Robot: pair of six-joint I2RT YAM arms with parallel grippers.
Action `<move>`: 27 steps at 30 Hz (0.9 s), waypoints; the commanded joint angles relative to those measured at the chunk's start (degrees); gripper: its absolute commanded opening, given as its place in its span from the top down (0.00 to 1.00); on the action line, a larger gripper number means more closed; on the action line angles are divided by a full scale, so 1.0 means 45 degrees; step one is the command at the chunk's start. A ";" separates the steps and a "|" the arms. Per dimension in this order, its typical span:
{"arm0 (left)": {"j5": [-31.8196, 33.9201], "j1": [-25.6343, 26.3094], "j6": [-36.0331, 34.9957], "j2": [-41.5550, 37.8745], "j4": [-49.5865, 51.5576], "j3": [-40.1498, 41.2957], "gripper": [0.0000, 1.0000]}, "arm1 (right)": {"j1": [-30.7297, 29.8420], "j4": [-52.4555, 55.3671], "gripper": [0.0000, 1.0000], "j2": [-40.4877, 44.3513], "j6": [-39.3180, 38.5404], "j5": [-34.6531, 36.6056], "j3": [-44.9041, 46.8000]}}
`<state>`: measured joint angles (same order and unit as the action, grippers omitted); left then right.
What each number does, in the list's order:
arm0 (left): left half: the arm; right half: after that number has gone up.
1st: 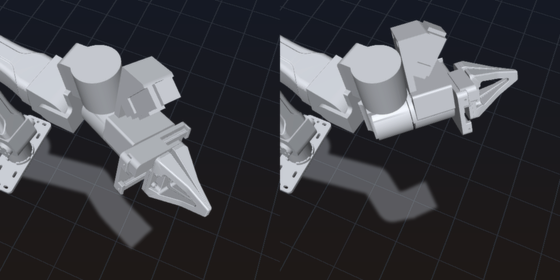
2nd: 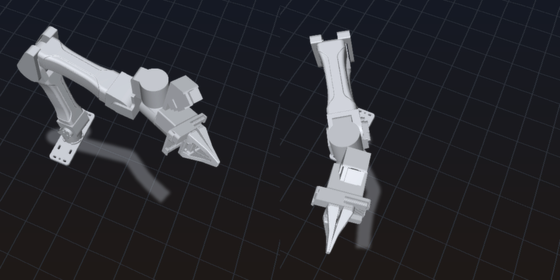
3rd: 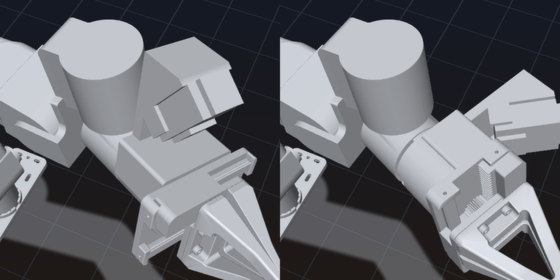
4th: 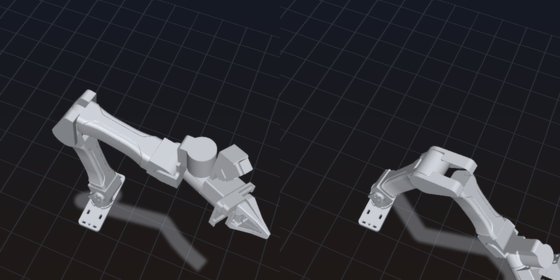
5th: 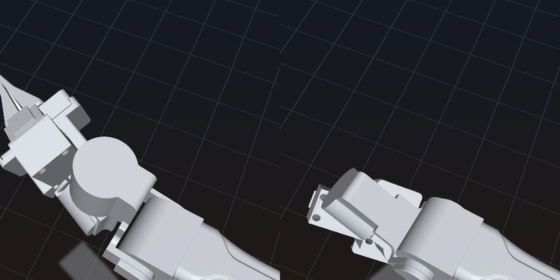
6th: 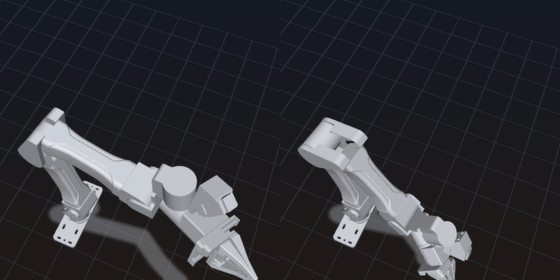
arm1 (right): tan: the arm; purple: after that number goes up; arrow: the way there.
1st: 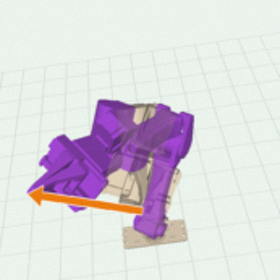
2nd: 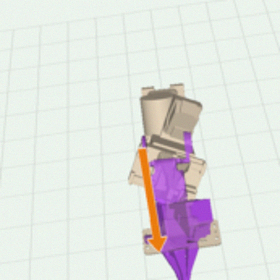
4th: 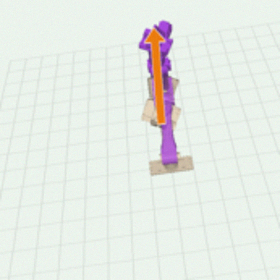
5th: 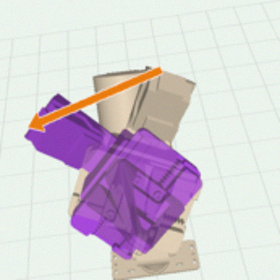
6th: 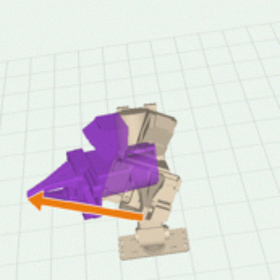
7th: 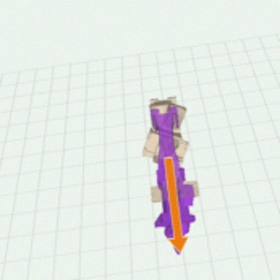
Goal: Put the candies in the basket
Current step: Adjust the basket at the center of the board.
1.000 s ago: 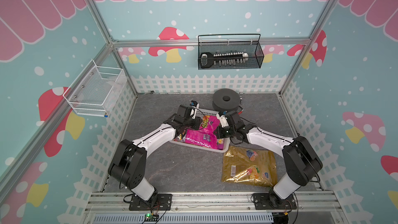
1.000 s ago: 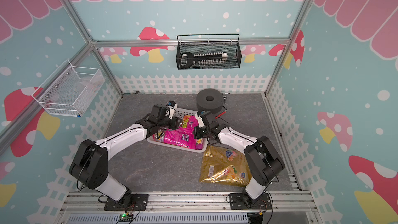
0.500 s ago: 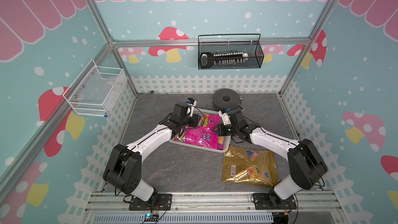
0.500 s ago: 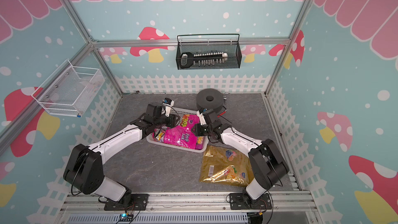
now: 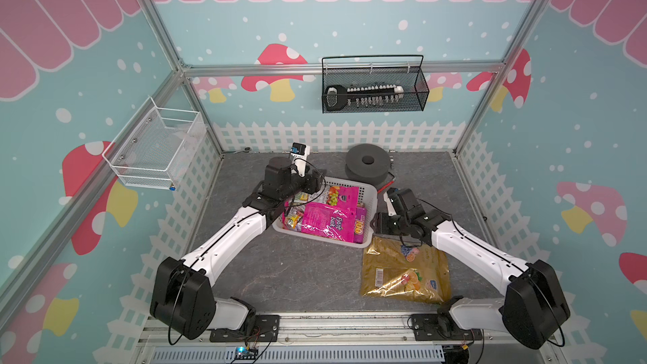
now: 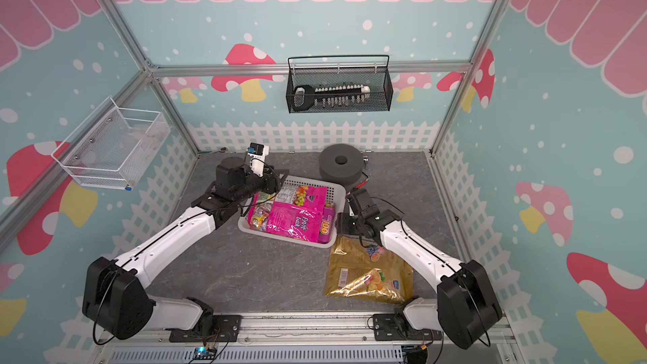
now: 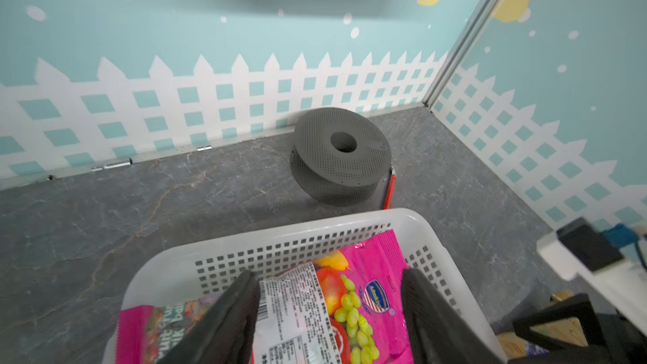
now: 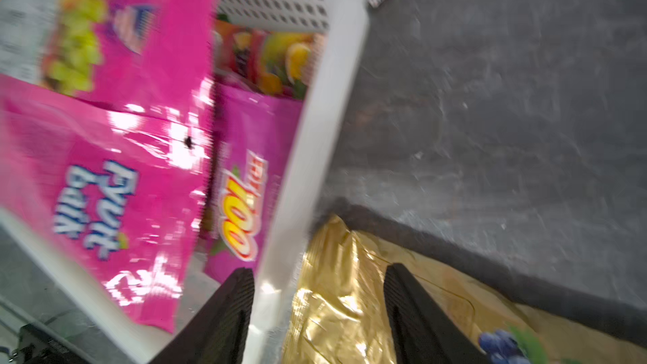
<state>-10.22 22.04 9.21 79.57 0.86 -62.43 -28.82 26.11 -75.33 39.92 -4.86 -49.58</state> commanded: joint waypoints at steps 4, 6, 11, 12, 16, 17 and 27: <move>0.0072 -0.0458 0.0199 -0.0272 -0.0716 0.0518 0.32 | 0.0280 0.1204 0.27 -0.0963 -0.0150 0.0414 0.0696; 0.0121 -0.0538 0.0123 -0.0359 -0.0792 0.0638 0.32 | 0.0320 0.1189 0.26 -0.1432 -0.0467 0.0257 0.0621; 0.0331 -0.0582 -0.0129 -0.0616 -0.0846 0.0826 0.32 | 0.0488 0.1510 0.22 -0.1938 -0.0253 0.0289 0.0636; 0.0361 -0.0580 -0.0177 -0.0674 -0.0873 0.0883 0.32 | 0.0490 0.1398 0.22 -0.1680 -0.0206 0.0275 0.0675; 0.0544 -0.0601 -0.0334 -0.0767 -0.1047 0.1090 0.32 | 0.0524 0.1156 0.23 -0.0337 -0.0251 0.0296 0.0328; 0.0586 -0.0601 -0.0329 -0.0767 -0.1082 0.1115 0.32 | 0.0525 0.1151 0.23 -0.0083 -0.0324 0.0241 0.0139; 0.0813 -0.0616 -0.0285 -0.0659 -0.1211 0.1165 0.32 | 0.1145 0.3412 0.27 0.1093 0.1365 0.0752 -0.0916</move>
<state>-7.07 19.57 8.73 77.08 -2.96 -58.08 -25.32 33.12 -70.15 42.11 -5.08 -54.57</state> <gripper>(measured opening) 0.676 0.741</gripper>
